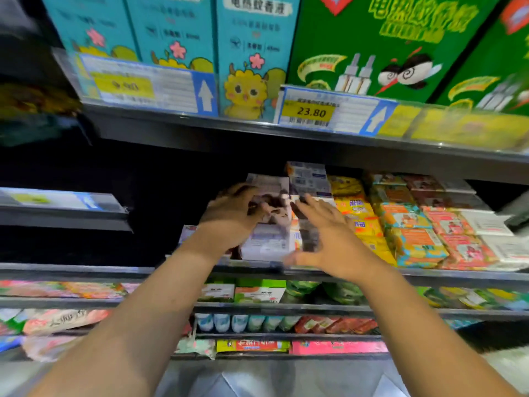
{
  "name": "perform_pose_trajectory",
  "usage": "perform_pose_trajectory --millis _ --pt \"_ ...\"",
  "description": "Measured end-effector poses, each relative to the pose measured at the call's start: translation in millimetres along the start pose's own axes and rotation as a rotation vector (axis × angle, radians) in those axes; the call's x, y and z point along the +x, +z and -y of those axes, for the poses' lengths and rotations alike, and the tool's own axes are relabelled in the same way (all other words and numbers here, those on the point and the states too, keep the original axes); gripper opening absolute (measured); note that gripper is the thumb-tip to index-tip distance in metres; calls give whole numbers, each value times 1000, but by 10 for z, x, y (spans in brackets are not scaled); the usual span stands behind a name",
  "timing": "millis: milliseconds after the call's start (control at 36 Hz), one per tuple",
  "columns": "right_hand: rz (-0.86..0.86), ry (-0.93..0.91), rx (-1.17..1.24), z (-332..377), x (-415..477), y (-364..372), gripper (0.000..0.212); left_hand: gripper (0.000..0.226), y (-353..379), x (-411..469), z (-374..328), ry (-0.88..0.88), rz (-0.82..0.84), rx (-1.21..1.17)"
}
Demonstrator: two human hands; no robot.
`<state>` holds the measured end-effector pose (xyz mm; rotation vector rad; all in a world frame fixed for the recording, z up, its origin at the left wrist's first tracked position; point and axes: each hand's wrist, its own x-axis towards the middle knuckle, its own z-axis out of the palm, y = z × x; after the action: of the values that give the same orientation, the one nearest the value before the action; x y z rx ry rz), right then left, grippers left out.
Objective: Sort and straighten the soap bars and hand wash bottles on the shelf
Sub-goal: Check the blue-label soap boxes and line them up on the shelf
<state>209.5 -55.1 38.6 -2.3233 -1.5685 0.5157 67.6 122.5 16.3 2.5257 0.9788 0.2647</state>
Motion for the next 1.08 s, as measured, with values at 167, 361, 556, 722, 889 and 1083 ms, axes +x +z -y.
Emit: perform_pose_trajectory --millis 167,361,556,722,889,1083 --pt "-44 14 -122 133 79 310 117 56 -131 -392 802 4 65 -31" --pt "-73 53 -121 206 137 359 110 72 -255 -560 1105 52 286 -136" --pt "-74 85 -23 69 49 139 101 71 -283 -494 1016 27 348 -18" --pt "-138 269 -117 -193 13 121 67 78 -317 -479 1036 63 380 28" --pt "-170 257 -69 -252 -14 234 67 80 -322 -304 970 137 379 238" --pt "-156 269 -93 -240 -11 226 68 84 -169 -350 908 141 214 212"
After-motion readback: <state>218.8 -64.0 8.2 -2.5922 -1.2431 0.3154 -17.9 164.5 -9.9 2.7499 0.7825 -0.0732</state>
